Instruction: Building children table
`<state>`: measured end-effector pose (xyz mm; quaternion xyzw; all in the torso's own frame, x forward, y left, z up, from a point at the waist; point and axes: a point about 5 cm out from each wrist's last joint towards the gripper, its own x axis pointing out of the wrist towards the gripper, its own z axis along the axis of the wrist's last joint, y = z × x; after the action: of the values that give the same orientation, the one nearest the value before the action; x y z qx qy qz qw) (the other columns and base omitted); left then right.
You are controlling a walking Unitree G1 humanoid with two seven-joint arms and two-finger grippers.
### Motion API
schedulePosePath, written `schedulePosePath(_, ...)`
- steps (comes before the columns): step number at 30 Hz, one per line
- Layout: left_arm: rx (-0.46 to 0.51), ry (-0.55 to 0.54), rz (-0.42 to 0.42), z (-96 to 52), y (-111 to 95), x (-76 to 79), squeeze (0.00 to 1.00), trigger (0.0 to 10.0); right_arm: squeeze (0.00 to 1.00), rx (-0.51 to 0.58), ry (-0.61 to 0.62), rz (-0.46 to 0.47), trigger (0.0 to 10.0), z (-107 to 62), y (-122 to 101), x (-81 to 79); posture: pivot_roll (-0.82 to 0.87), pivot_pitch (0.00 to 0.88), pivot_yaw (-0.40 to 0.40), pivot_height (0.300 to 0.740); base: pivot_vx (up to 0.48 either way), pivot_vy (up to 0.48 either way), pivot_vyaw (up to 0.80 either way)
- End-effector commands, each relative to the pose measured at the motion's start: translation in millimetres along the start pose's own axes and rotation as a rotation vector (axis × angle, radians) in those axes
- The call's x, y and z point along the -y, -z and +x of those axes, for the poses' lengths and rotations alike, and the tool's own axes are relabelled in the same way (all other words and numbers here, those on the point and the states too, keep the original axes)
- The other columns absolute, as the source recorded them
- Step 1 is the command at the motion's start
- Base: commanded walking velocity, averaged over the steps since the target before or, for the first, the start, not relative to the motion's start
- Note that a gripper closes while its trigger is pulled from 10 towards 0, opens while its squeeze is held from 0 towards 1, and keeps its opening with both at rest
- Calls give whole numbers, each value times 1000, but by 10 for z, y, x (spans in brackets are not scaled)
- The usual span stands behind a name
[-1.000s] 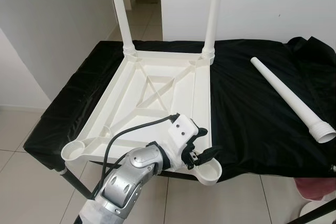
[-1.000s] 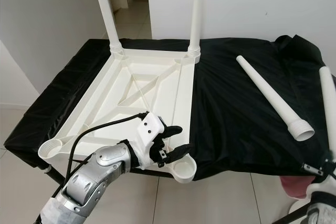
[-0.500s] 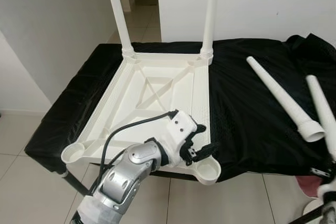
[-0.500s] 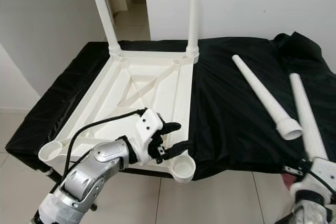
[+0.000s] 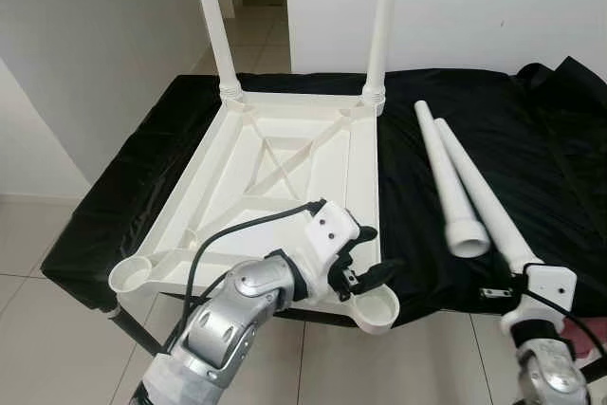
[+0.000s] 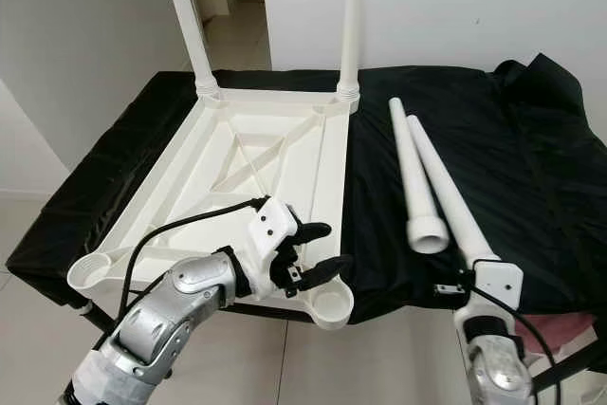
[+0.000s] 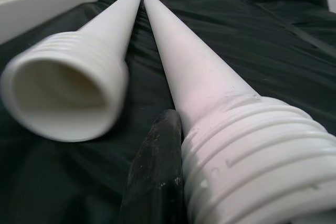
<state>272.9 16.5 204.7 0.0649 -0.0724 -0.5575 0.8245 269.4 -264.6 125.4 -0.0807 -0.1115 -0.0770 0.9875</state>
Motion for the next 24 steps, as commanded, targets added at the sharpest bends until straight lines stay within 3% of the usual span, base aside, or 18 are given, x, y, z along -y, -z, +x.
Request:
schedulePosePath(1, -16, -10, 3, -11, 25, -12, 0, 10000, 0, -41, -18, 19, 10000, 1, 83, -122, -50, 164, 83, 740, 0, 0, 0)
schedulePosePath(7, -12, -12, 11, -1, 13, -18, 0, 10000, 0, 25, 21, 50, 10000, 131, -54, -181, -45, 157, 85, 740, 0, 0, 0)
schedulePosePath(8, -9, -18, 25, 9, 2, -31, 0, 10000, 0, 93, 52, 81, 10000, 248, -207, -247, -40, 152, 85, 740, 0, 0, 0)
schedulePosePath(10, -9, -18, 25, 9, 2, -31, 0, 10000, 0, 93, 52, 81, 10000, 248, -207, -247, -40, 152, 85, 740, 0, 0, 0)
schedulePosePath(11, -9, -26, 37, 15, -7, -43, 0, 10000, 0, 144, 67, 121, 10000, 326, -341, -304, -31, 145, 78, 740, 0, 0, 0)
schedulePosePath(20, -5, -87, 83, -3, -26, -89, 0, 10000, 0, 219, 64, 152, 10000, 420, -544, -364, -15, 137, 68, 740, 0, 0, 0)
schedulePosePath(24, 2, -123, 89, -51, -42, -155, 0, 10000, 0, 292, 71, 148, 10000, 461, -739, -374, -12, 136, 70, 740, 0, 0, 0)
